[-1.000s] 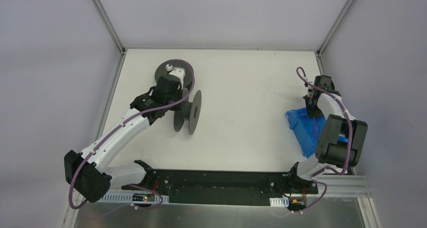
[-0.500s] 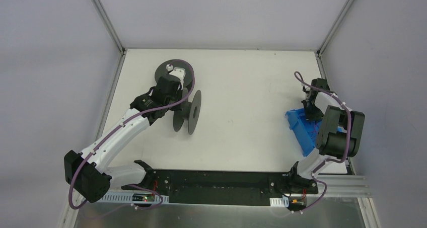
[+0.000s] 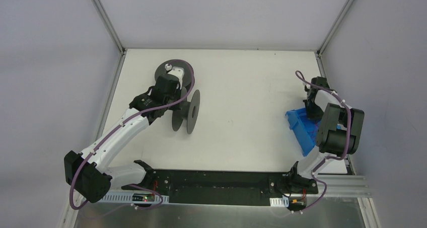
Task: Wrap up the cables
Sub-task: Pick up the cable from the storage box.
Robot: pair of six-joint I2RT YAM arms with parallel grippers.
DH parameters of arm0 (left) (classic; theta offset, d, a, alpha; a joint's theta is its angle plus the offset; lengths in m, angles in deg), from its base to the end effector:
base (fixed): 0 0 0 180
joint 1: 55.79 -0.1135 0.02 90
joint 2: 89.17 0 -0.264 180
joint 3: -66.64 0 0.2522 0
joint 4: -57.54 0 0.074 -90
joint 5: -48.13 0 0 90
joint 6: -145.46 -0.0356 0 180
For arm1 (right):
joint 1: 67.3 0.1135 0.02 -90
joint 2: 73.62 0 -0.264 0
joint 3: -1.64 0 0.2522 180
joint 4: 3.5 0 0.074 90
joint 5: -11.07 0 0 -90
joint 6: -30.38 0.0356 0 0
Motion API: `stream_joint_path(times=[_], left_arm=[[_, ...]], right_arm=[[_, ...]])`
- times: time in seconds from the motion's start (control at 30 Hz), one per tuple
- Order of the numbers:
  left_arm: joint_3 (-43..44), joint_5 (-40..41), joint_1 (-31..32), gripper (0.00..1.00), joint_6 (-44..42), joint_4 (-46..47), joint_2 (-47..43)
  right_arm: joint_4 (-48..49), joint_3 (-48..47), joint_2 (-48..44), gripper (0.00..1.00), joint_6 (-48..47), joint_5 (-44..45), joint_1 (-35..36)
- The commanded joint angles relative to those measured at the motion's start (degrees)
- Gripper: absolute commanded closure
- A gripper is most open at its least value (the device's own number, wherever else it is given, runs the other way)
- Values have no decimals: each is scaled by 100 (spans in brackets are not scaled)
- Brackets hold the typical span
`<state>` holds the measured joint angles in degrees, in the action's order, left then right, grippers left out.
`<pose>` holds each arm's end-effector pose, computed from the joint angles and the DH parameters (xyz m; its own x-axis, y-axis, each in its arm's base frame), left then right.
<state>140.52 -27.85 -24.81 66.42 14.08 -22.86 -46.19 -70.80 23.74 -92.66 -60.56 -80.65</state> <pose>0.2204 -0.1222 0.3248 -0.5564 0.1189 -0.8224 0.2295 0.9732 -0.0146 0.3123 -0.0856 0.1694 -0.9373 -0.3094 -0.1604 -0.2089 0.8672 -0.4520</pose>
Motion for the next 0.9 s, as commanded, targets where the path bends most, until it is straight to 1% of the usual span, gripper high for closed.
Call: stream_joint_path(times=[0.0, 0.2, 0.37, 0.5, 0.6, 0.73, 0.8, 0.87], left_arm=[[-15, 130, -83, 100, -51, 146, -108], [-269, 161, -92, 100, -57, 243, -261], [-285, 142, -92, 100, -62, 260, -332], [-329, 137, -93, 100, -84, 222, -429], [-333, 208, -73, 100, -163, 174, -521], [-208, 199, 10, 100, -135, 157, -567], [-135, 189, 24, 100, 12, 157, -589], [-26, 258, 16, 100, 92, 148, -540]], right_arm=[[-486, -732, -301, 100, 61, 213, 78], [-734, -1218, -572, 100, 58, 318, 182], [-784, -1598, -880, 100, 175, 310, 204], [-903, -2310, -1035, 100, 457, 376, 372], [-1300, -3017, -1032, 100, 677, 678, 659], [-1878, -3448, -1229, 100, 1277, 1531, 1112], [-2300, -3692, -1362, 100, 1980, 1817, 1156], [-2609, -3941, -1478, 100, 2404, 2063, 1181]])
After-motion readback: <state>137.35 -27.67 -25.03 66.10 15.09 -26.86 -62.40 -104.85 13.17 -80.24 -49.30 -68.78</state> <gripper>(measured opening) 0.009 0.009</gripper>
